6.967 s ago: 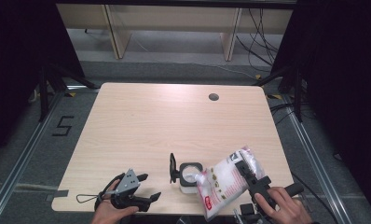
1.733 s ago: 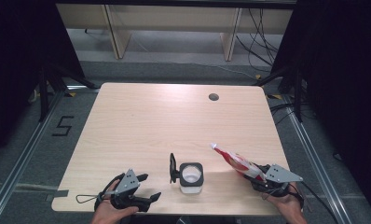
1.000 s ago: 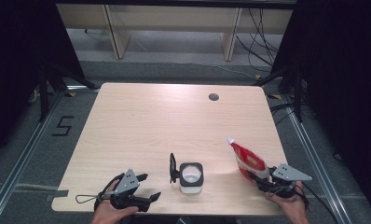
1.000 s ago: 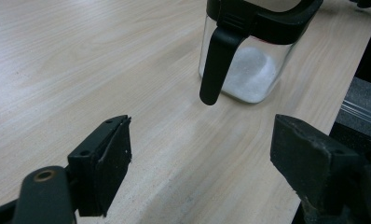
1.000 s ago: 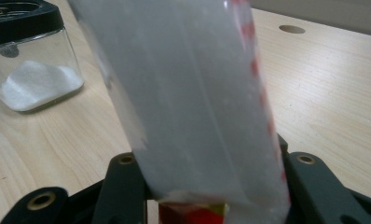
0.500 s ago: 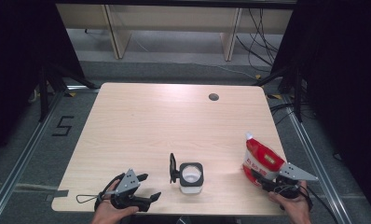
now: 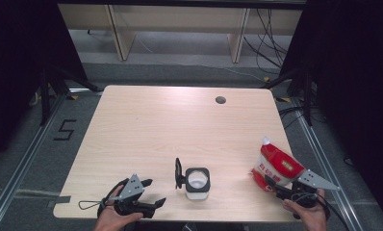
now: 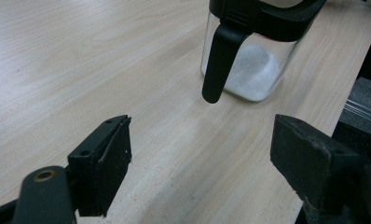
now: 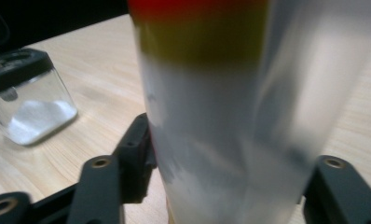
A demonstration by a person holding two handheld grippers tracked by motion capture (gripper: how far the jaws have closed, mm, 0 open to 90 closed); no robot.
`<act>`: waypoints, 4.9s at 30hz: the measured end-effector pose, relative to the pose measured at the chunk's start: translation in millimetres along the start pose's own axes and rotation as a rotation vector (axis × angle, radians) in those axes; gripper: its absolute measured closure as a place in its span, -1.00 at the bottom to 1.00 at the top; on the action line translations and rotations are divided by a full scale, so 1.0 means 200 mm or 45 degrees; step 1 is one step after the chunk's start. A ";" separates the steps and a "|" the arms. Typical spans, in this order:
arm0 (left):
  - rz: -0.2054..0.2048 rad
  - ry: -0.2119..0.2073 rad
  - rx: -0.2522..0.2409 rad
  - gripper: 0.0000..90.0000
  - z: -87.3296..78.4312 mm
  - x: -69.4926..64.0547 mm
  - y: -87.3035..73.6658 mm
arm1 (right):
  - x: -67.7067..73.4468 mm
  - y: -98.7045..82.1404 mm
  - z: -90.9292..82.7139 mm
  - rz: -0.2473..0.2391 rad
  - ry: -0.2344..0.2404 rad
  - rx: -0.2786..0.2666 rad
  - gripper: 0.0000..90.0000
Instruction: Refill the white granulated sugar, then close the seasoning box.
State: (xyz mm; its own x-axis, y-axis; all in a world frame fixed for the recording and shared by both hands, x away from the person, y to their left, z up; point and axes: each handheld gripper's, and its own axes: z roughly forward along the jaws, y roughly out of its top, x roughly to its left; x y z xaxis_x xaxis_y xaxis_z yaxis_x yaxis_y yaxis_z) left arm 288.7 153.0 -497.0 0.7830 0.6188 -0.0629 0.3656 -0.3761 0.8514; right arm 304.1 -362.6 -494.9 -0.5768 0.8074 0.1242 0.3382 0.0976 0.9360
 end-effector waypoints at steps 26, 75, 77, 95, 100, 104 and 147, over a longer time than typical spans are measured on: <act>0.003 -0.003 0.010 -0.56 0.01 0.00 0.00 | 0.15 0.00 -0.25 -0.031 -0.264 0.121 -0.52; -0.098 0.043 -0.068 0.05 -0.07 0.01 0.15 | 0.34 -0.09 -0.27 -0.091 -0.267 0.335 -0.51; -0.095 0.032 -0.071 0.22 -0.07 0.01 0.15 | 0.36 -0.09 -0.28 -0.028 -0.273 0.348 -0.51; 0.056 0.038 -0.115 0.98 -0.05 -0.06 0.29 | 0.37 -0.09 -0.29 -0.091 -0.268 0.352 -0.49; 0.068 0.021 -0.110 0.98 -0.05 -0.07 0.31 | 0.37 -0.09 -0.28 -0.099 -0.266 0.359 -0.49; 0.083 0.011 -0.113 0.98 -0.05 -0.08 0.34 | 0.38 -0.09 -0.28 -0.088 -0.268 0.359 -0.49; 0.162 -0.107 -0.036 0.98 0.16 -0.19 0.46 | 0.37 -0.09 -0.27 -0.161 -0.267 0.342 -0.51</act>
State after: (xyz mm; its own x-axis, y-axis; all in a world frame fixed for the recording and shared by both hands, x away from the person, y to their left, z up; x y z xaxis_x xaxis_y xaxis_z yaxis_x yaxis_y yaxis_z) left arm 308.1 72.3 -433.7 0.8621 0.5068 0.0042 0.2472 -0.4277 0.8695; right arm 214.6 -335.9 -484.2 -0.4705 0.8785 -0.0831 0.4733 0.3307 0.8165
